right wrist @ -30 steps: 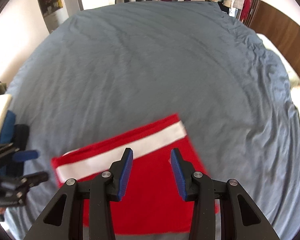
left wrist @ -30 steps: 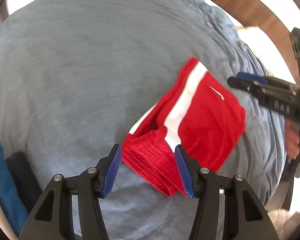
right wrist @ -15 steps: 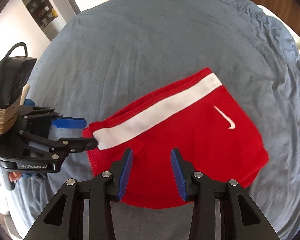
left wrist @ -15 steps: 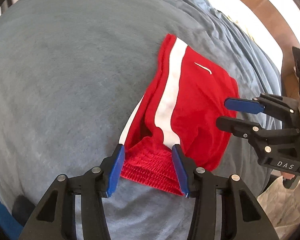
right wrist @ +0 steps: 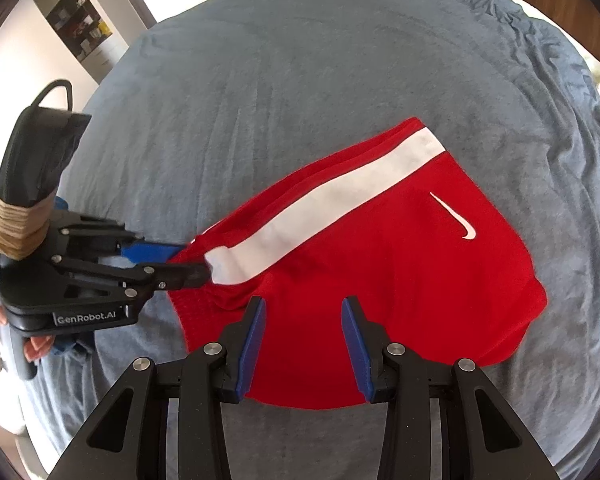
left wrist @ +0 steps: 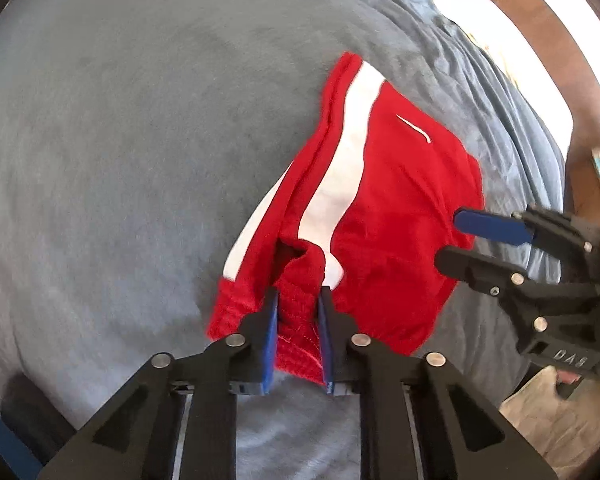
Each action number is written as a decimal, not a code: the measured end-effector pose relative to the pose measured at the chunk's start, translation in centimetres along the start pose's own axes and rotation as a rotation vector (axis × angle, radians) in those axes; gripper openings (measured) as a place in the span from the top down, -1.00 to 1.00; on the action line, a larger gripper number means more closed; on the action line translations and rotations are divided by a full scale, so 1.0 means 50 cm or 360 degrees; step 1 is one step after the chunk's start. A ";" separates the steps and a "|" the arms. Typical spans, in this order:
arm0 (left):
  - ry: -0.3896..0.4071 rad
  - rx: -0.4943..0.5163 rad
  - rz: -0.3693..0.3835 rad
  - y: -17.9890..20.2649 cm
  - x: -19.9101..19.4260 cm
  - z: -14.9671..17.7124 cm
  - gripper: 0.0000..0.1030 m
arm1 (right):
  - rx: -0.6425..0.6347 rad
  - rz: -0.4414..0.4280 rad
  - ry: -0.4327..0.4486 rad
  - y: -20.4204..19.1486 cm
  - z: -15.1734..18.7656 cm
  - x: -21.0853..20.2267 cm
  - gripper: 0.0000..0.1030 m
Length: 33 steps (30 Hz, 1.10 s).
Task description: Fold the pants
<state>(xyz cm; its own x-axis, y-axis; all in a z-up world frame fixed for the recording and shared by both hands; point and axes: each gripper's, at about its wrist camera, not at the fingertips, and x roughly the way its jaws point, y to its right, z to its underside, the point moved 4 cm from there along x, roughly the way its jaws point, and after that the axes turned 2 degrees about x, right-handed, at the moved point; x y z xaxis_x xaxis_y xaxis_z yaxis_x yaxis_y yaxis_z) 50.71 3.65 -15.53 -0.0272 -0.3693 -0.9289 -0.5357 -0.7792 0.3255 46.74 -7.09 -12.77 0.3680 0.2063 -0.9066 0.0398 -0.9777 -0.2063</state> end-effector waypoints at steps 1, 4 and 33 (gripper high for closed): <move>0.0000 -0.0089 0.0028 -0.004 -0.008 0.007 0.66 | 0.0002 -0.0002 0.0000 0.000 0.000 0.000 0.21; 0.0054 -0.0259 0.0076 -0.011 -0.039 0.017 0.66 | 0.0012 -0.0034 0.0017 -0.004 -0.001 -0.007 0.21; 0.0146 -0.0449 -0.0149 -0.057 -0.023 0.044 0.17 | -0.0113 0.0052 0.0200 -0.012 -0.033 -0.011 0.21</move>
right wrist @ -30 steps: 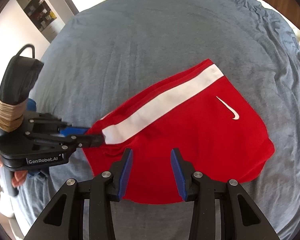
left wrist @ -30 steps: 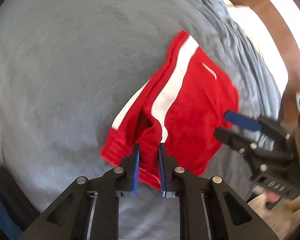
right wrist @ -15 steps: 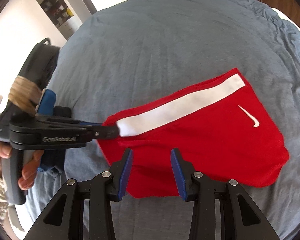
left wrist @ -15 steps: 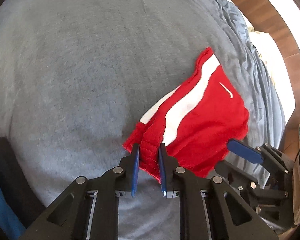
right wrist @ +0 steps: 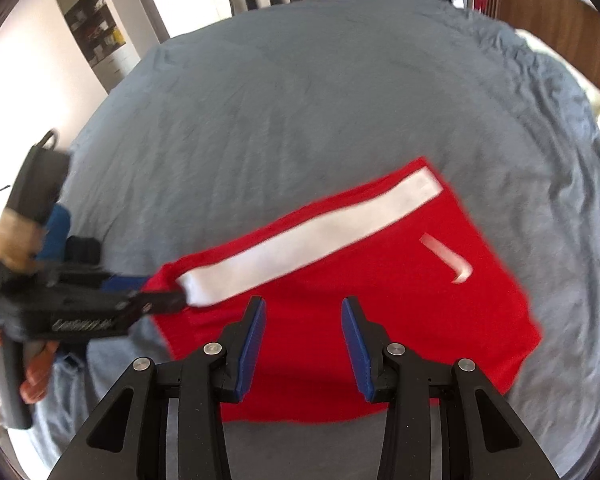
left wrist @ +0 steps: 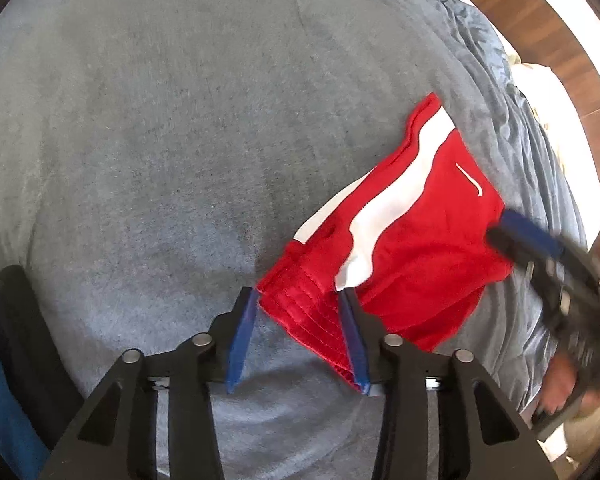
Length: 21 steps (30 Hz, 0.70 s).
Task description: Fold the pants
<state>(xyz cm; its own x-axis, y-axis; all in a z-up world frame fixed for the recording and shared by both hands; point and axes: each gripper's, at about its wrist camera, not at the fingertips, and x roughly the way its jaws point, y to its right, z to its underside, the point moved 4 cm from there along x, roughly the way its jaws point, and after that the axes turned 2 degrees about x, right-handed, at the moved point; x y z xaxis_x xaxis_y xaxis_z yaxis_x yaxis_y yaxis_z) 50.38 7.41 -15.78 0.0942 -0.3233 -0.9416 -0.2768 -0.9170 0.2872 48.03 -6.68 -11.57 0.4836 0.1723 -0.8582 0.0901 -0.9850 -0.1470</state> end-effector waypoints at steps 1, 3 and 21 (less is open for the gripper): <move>0.0018 0.0006 -0.0023 0.004 -0.005 0.001 0.14 | -0.0024 0.0028 0.0031 0.010 -0.011 -0.003 0.21; 0.0058 0.0016 -0.0078 0.011 -0.014 0.005 0.04 | -0.0104 0.0072 0.0108 0.034 -0.042 -0.014 0.21; 0.0138 -0.0129 -0.0371 0.042 -0.010 0.026 -0.05 | -0.0452 -0.0003 -0.0021 0.146 -0.209 0.127 0.34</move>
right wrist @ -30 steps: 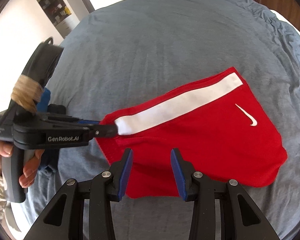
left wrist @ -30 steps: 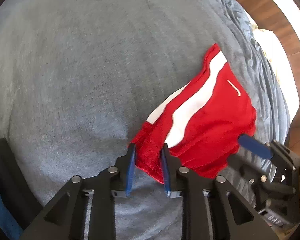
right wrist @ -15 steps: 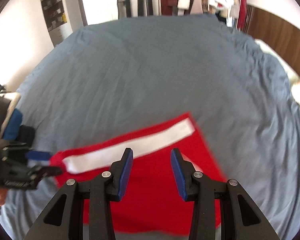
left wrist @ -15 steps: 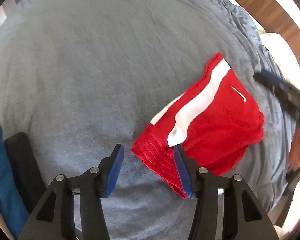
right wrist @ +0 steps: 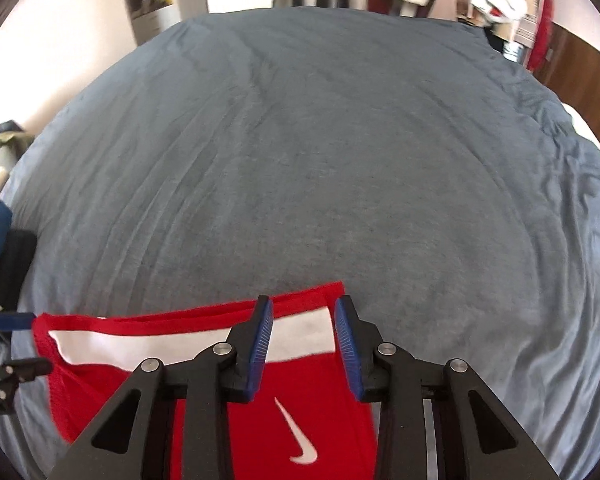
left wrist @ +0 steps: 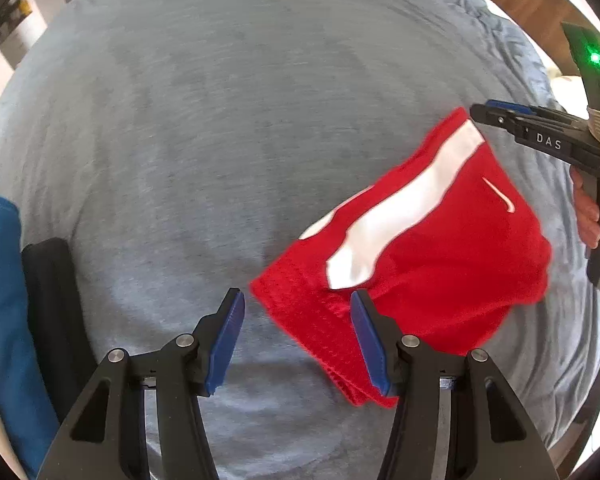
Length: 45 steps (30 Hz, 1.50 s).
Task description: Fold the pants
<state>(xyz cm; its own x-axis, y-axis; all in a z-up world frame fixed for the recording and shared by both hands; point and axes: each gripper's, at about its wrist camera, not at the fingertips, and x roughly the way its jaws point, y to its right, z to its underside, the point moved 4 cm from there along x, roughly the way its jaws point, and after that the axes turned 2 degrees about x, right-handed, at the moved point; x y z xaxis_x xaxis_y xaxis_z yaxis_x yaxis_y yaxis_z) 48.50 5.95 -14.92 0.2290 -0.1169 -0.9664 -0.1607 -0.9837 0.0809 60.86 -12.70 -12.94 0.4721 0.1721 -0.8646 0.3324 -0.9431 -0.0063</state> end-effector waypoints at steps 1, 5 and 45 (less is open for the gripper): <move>-0.0009 -0.0012 -0.0002 -0.004 0.003 0.000 -0.05 | -0.0014 -0.0006 -0.0030 0.000 -0.002 0.010 0.34; -0.0012 -0.0024 -0.0018 -0.013 0.007 -0.004 -0.05 | -0.0031 -0.0004 -0.0091 0.010 -0.014 0.039 0.40; -0.0015 -0.0118 -0.0109 -0.015 0.044 -0.019 -0.05 | 0.0056 0.0213 -0.0089 0.059 -0.015 0.083 0.76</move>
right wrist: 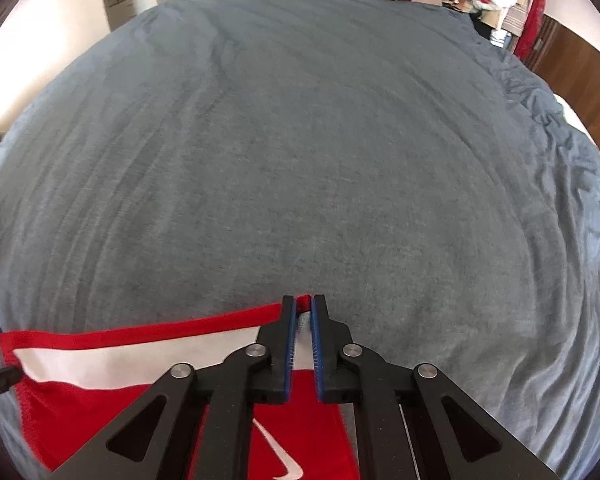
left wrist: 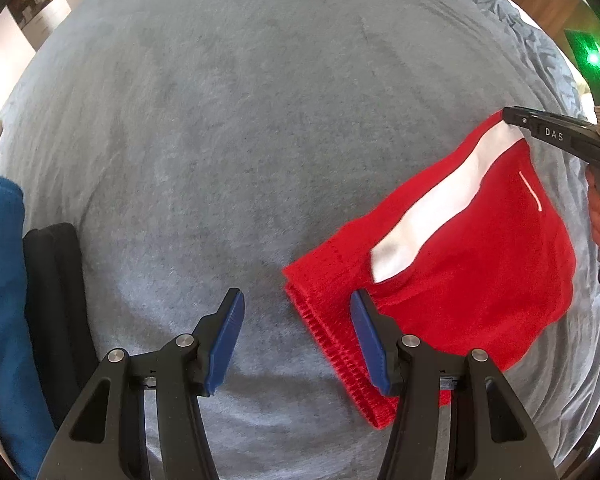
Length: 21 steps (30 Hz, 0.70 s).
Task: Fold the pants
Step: 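Open both grippers and release the folded red shorts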
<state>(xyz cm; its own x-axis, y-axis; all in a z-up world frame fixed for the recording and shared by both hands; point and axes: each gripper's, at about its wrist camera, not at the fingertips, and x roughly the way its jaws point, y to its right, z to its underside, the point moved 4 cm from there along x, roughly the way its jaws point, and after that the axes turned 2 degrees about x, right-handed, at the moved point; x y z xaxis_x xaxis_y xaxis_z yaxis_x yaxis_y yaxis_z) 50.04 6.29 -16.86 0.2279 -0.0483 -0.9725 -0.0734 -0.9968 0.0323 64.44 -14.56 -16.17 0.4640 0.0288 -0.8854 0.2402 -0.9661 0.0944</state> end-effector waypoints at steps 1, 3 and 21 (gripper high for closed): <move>-0.0003 -0.0015 -0.0001 -0.005 -0.002 0.004 -0.05 | 0.0003 0.0032 -0.0004 -0.001 0.000 -0.002 0.58; 0.0001 -0.0044 0.0005 -0.014 -0.011 0.009 -0.05 | 0.0002 0.0129 0.0014 -0.001 -0.001 -0.013 0.32; 0.0162 -0.0036 0.0247 0.033 -0.123 0.127 -0.05 | 0.0173 0.0198 0.0198 -0.010 0.143 -0.276 0.13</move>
<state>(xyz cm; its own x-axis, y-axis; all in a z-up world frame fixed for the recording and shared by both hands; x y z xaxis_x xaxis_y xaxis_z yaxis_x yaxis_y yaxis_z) 42.36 5.36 -12.30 0.3127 -0.2065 -0.9271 -0.0934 -0.9780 0.1863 51.83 -16.32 -7.23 0.5875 -0.0674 -0.8064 0.0842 -0.9860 0.1437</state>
